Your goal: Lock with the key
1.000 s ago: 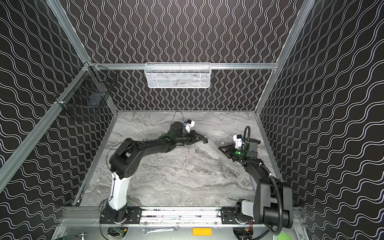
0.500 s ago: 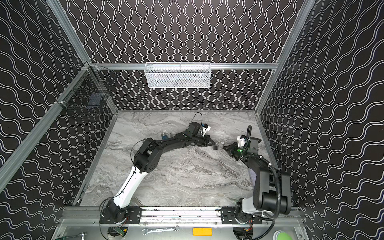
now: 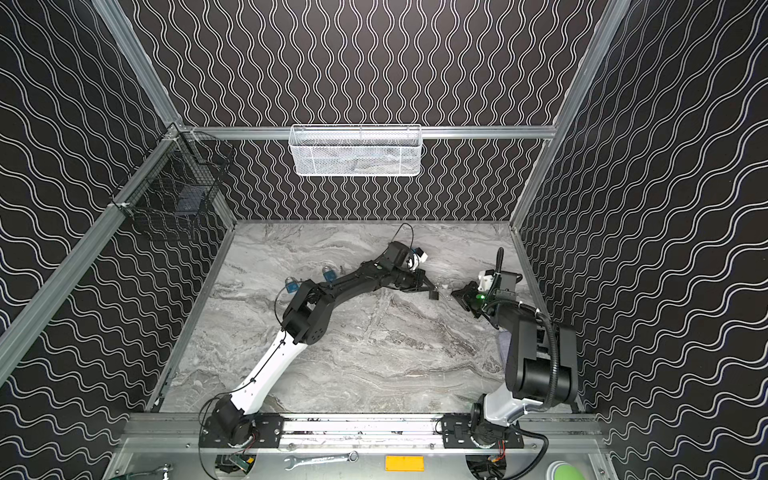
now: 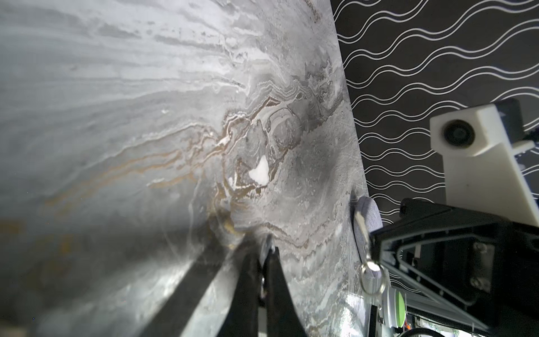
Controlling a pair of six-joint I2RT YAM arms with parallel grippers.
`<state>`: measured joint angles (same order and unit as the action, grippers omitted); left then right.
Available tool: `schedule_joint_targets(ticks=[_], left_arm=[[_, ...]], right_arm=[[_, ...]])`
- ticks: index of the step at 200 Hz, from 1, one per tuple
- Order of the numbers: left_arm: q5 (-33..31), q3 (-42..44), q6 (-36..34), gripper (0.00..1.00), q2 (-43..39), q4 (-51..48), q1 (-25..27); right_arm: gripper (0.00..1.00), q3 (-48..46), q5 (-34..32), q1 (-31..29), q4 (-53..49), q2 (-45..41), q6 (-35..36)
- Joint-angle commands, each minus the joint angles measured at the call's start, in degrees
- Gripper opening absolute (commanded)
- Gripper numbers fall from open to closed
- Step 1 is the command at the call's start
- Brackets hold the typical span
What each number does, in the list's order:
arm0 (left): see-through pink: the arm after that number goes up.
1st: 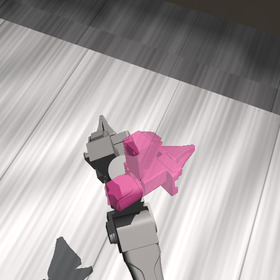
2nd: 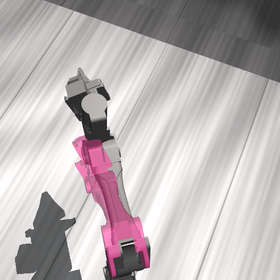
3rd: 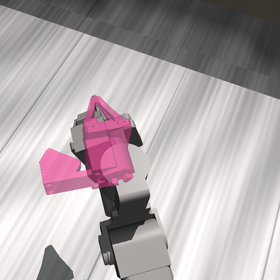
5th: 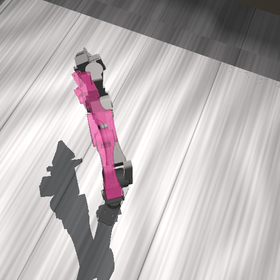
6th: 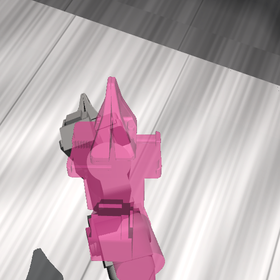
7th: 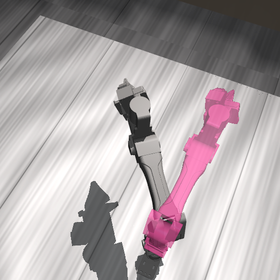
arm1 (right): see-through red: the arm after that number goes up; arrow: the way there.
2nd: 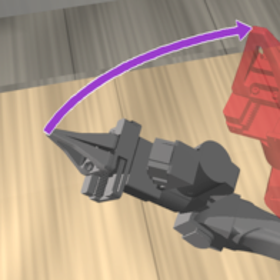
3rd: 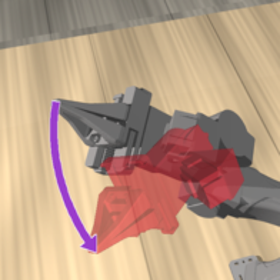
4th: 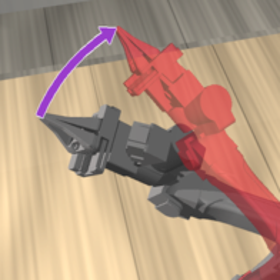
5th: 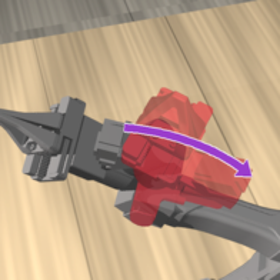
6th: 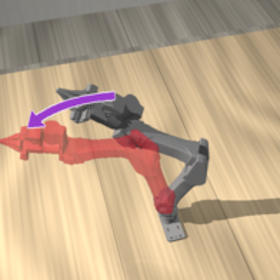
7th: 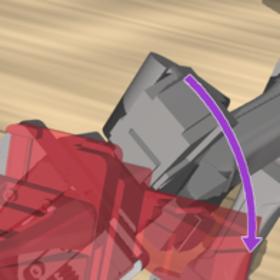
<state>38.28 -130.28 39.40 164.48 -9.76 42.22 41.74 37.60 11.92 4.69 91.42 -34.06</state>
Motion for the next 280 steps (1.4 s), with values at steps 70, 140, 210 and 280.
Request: schedule_joint_targets(ticks=[70, 140, 210, 280], left_arm=[[-3.12, -5.77, -2.71, 0.0, 2.95, -7.82, -0.36], [-3.94, -5.51, -3.24, 0.13, 1.56, -8.1, -1.19], [-4.69, -6.35, -3.23, 0.48, 0.18, -7.92, -2.58], [-3.17, -4.9, -5.03, 0.54, -7.03, -4.65, -2.9]], right_arm=[[0.0, 3.22, -2.23, 0.56, -1.11, 3.37, 1.87], [0.0, 4.89, -2.01, 0.48, -1.62, 5.4, 2.53], [0.0, 6.39, -2.26, 0.56, -3.64, 4.24, 3.12], [0.0, 6.7, -2.15, 0.56, -4.69, 2.3, 4.22]])
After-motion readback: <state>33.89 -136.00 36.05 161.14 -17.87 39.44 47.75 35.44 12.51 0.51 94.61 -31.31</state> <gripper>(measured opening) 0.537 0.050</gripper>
